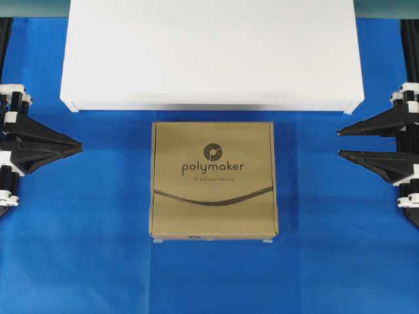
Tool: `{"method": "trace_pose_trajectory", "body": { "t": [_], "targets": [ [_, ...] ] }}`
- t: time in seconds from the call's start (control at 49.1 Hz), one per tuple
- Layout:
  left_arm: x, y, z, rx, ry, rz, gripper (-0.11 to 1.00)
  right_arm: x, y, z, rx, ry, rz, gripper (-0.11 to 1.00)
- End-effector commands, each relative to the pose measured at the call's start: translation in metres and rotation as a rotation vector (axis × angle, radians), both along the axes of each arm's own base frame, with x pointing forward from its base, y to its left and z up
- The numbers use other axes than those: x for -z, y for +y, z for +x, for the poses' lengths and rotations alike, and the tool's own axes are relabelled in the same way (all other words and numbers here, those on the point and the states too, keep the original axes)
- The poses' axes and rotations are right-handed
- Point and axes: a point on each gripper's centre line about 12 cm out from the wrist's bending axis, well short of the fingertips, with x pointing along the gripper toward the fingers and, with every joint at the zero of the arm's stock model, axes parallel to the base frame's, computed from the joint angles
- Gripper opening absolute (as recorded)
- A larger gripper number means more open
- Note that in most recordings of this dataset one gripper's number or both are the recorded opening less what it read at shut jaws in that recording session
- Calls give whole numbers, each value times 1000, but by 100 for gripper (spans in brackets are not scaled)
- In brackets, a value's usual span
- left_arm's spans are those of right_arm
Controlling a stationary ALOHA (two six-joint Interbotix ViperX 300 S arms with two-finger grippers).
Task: Place the cardboard box on the stand after clamping it between your arms.
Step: 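Move both grippers inward toward the left and right sides of the box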
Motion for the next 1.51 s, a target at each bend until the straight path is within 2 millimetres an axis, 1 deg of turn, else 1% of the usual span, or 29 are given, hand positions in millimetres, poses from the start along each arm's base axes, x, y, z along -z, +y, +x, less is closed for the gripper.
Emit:
{"method": "trace_pose_trajectory", "body": {
  "t": [0.0, 0.061, 0.122, 0.183, 0.244, 0.346, 0.529, 0.631, 0.957, 1.1, 1.201, 1.303, 1.364, 1.405, 1.486],
  "targets": [
    [-8, -2, 6, 14, 12, 16, 5, -5, 0, 2, -3, -11, 29, 14],
    [-11, -2, 9, 13, 45, 3, 4, -4, 0, 3, 1, 14, 58, 16],
    [-11, -2, 13, 11, 89, 3, 0, -2, -1, 3, 3, 59, 98, 9],
    [-13, -1, 15, 9, 124, 6, 0, 2, -1, 3, 3, 122, 149, 4],
    [-13, -1, 19, 7, 167, 11, 0, 6, 0, 3, 5, 186, 180, 2],
    [-11, 0, 24, 1, 253, 10, 0, 13, 1, 2, 7, 298, 204, 3],
    [4, 0, 32, -6, 480, 11, 0, 19, 2, 2, 12, 502, 208, 3],
    [11, 1, 35, -9, 578, 14, 0, 28, 3, 0, 18, 648, 205, 3],
    [29, 1, 42, -15, 829, 16, 0, 48, 2, -17, 45, 1005, 159, 3],
    [35, 2, 44, -19, 914, 20, 0, 57, 1, -25, 54, 1110, 147, 5],
    [39, 2, 44, -18, 952, 21, 0, 59, 0, -26, 58, 1119, 136, 9],
    [41, 2, 42, -21, 958, 25, 0, 61, -3, -26, 70, 1123, 123, 18],
    [45, 2, 40, -22, 967, 22, 1, 62, -4, -26, 77, 1132, 121, 28],
    [47, 2, 39, -24, 972, 18, 4, 63, -5, -27, 82, 1137, 122, 38],
    [50, 1, 36, -21, 975, 14, 24, 65, -7, -28, 99, 1146, 133, 61]
  ]
}}
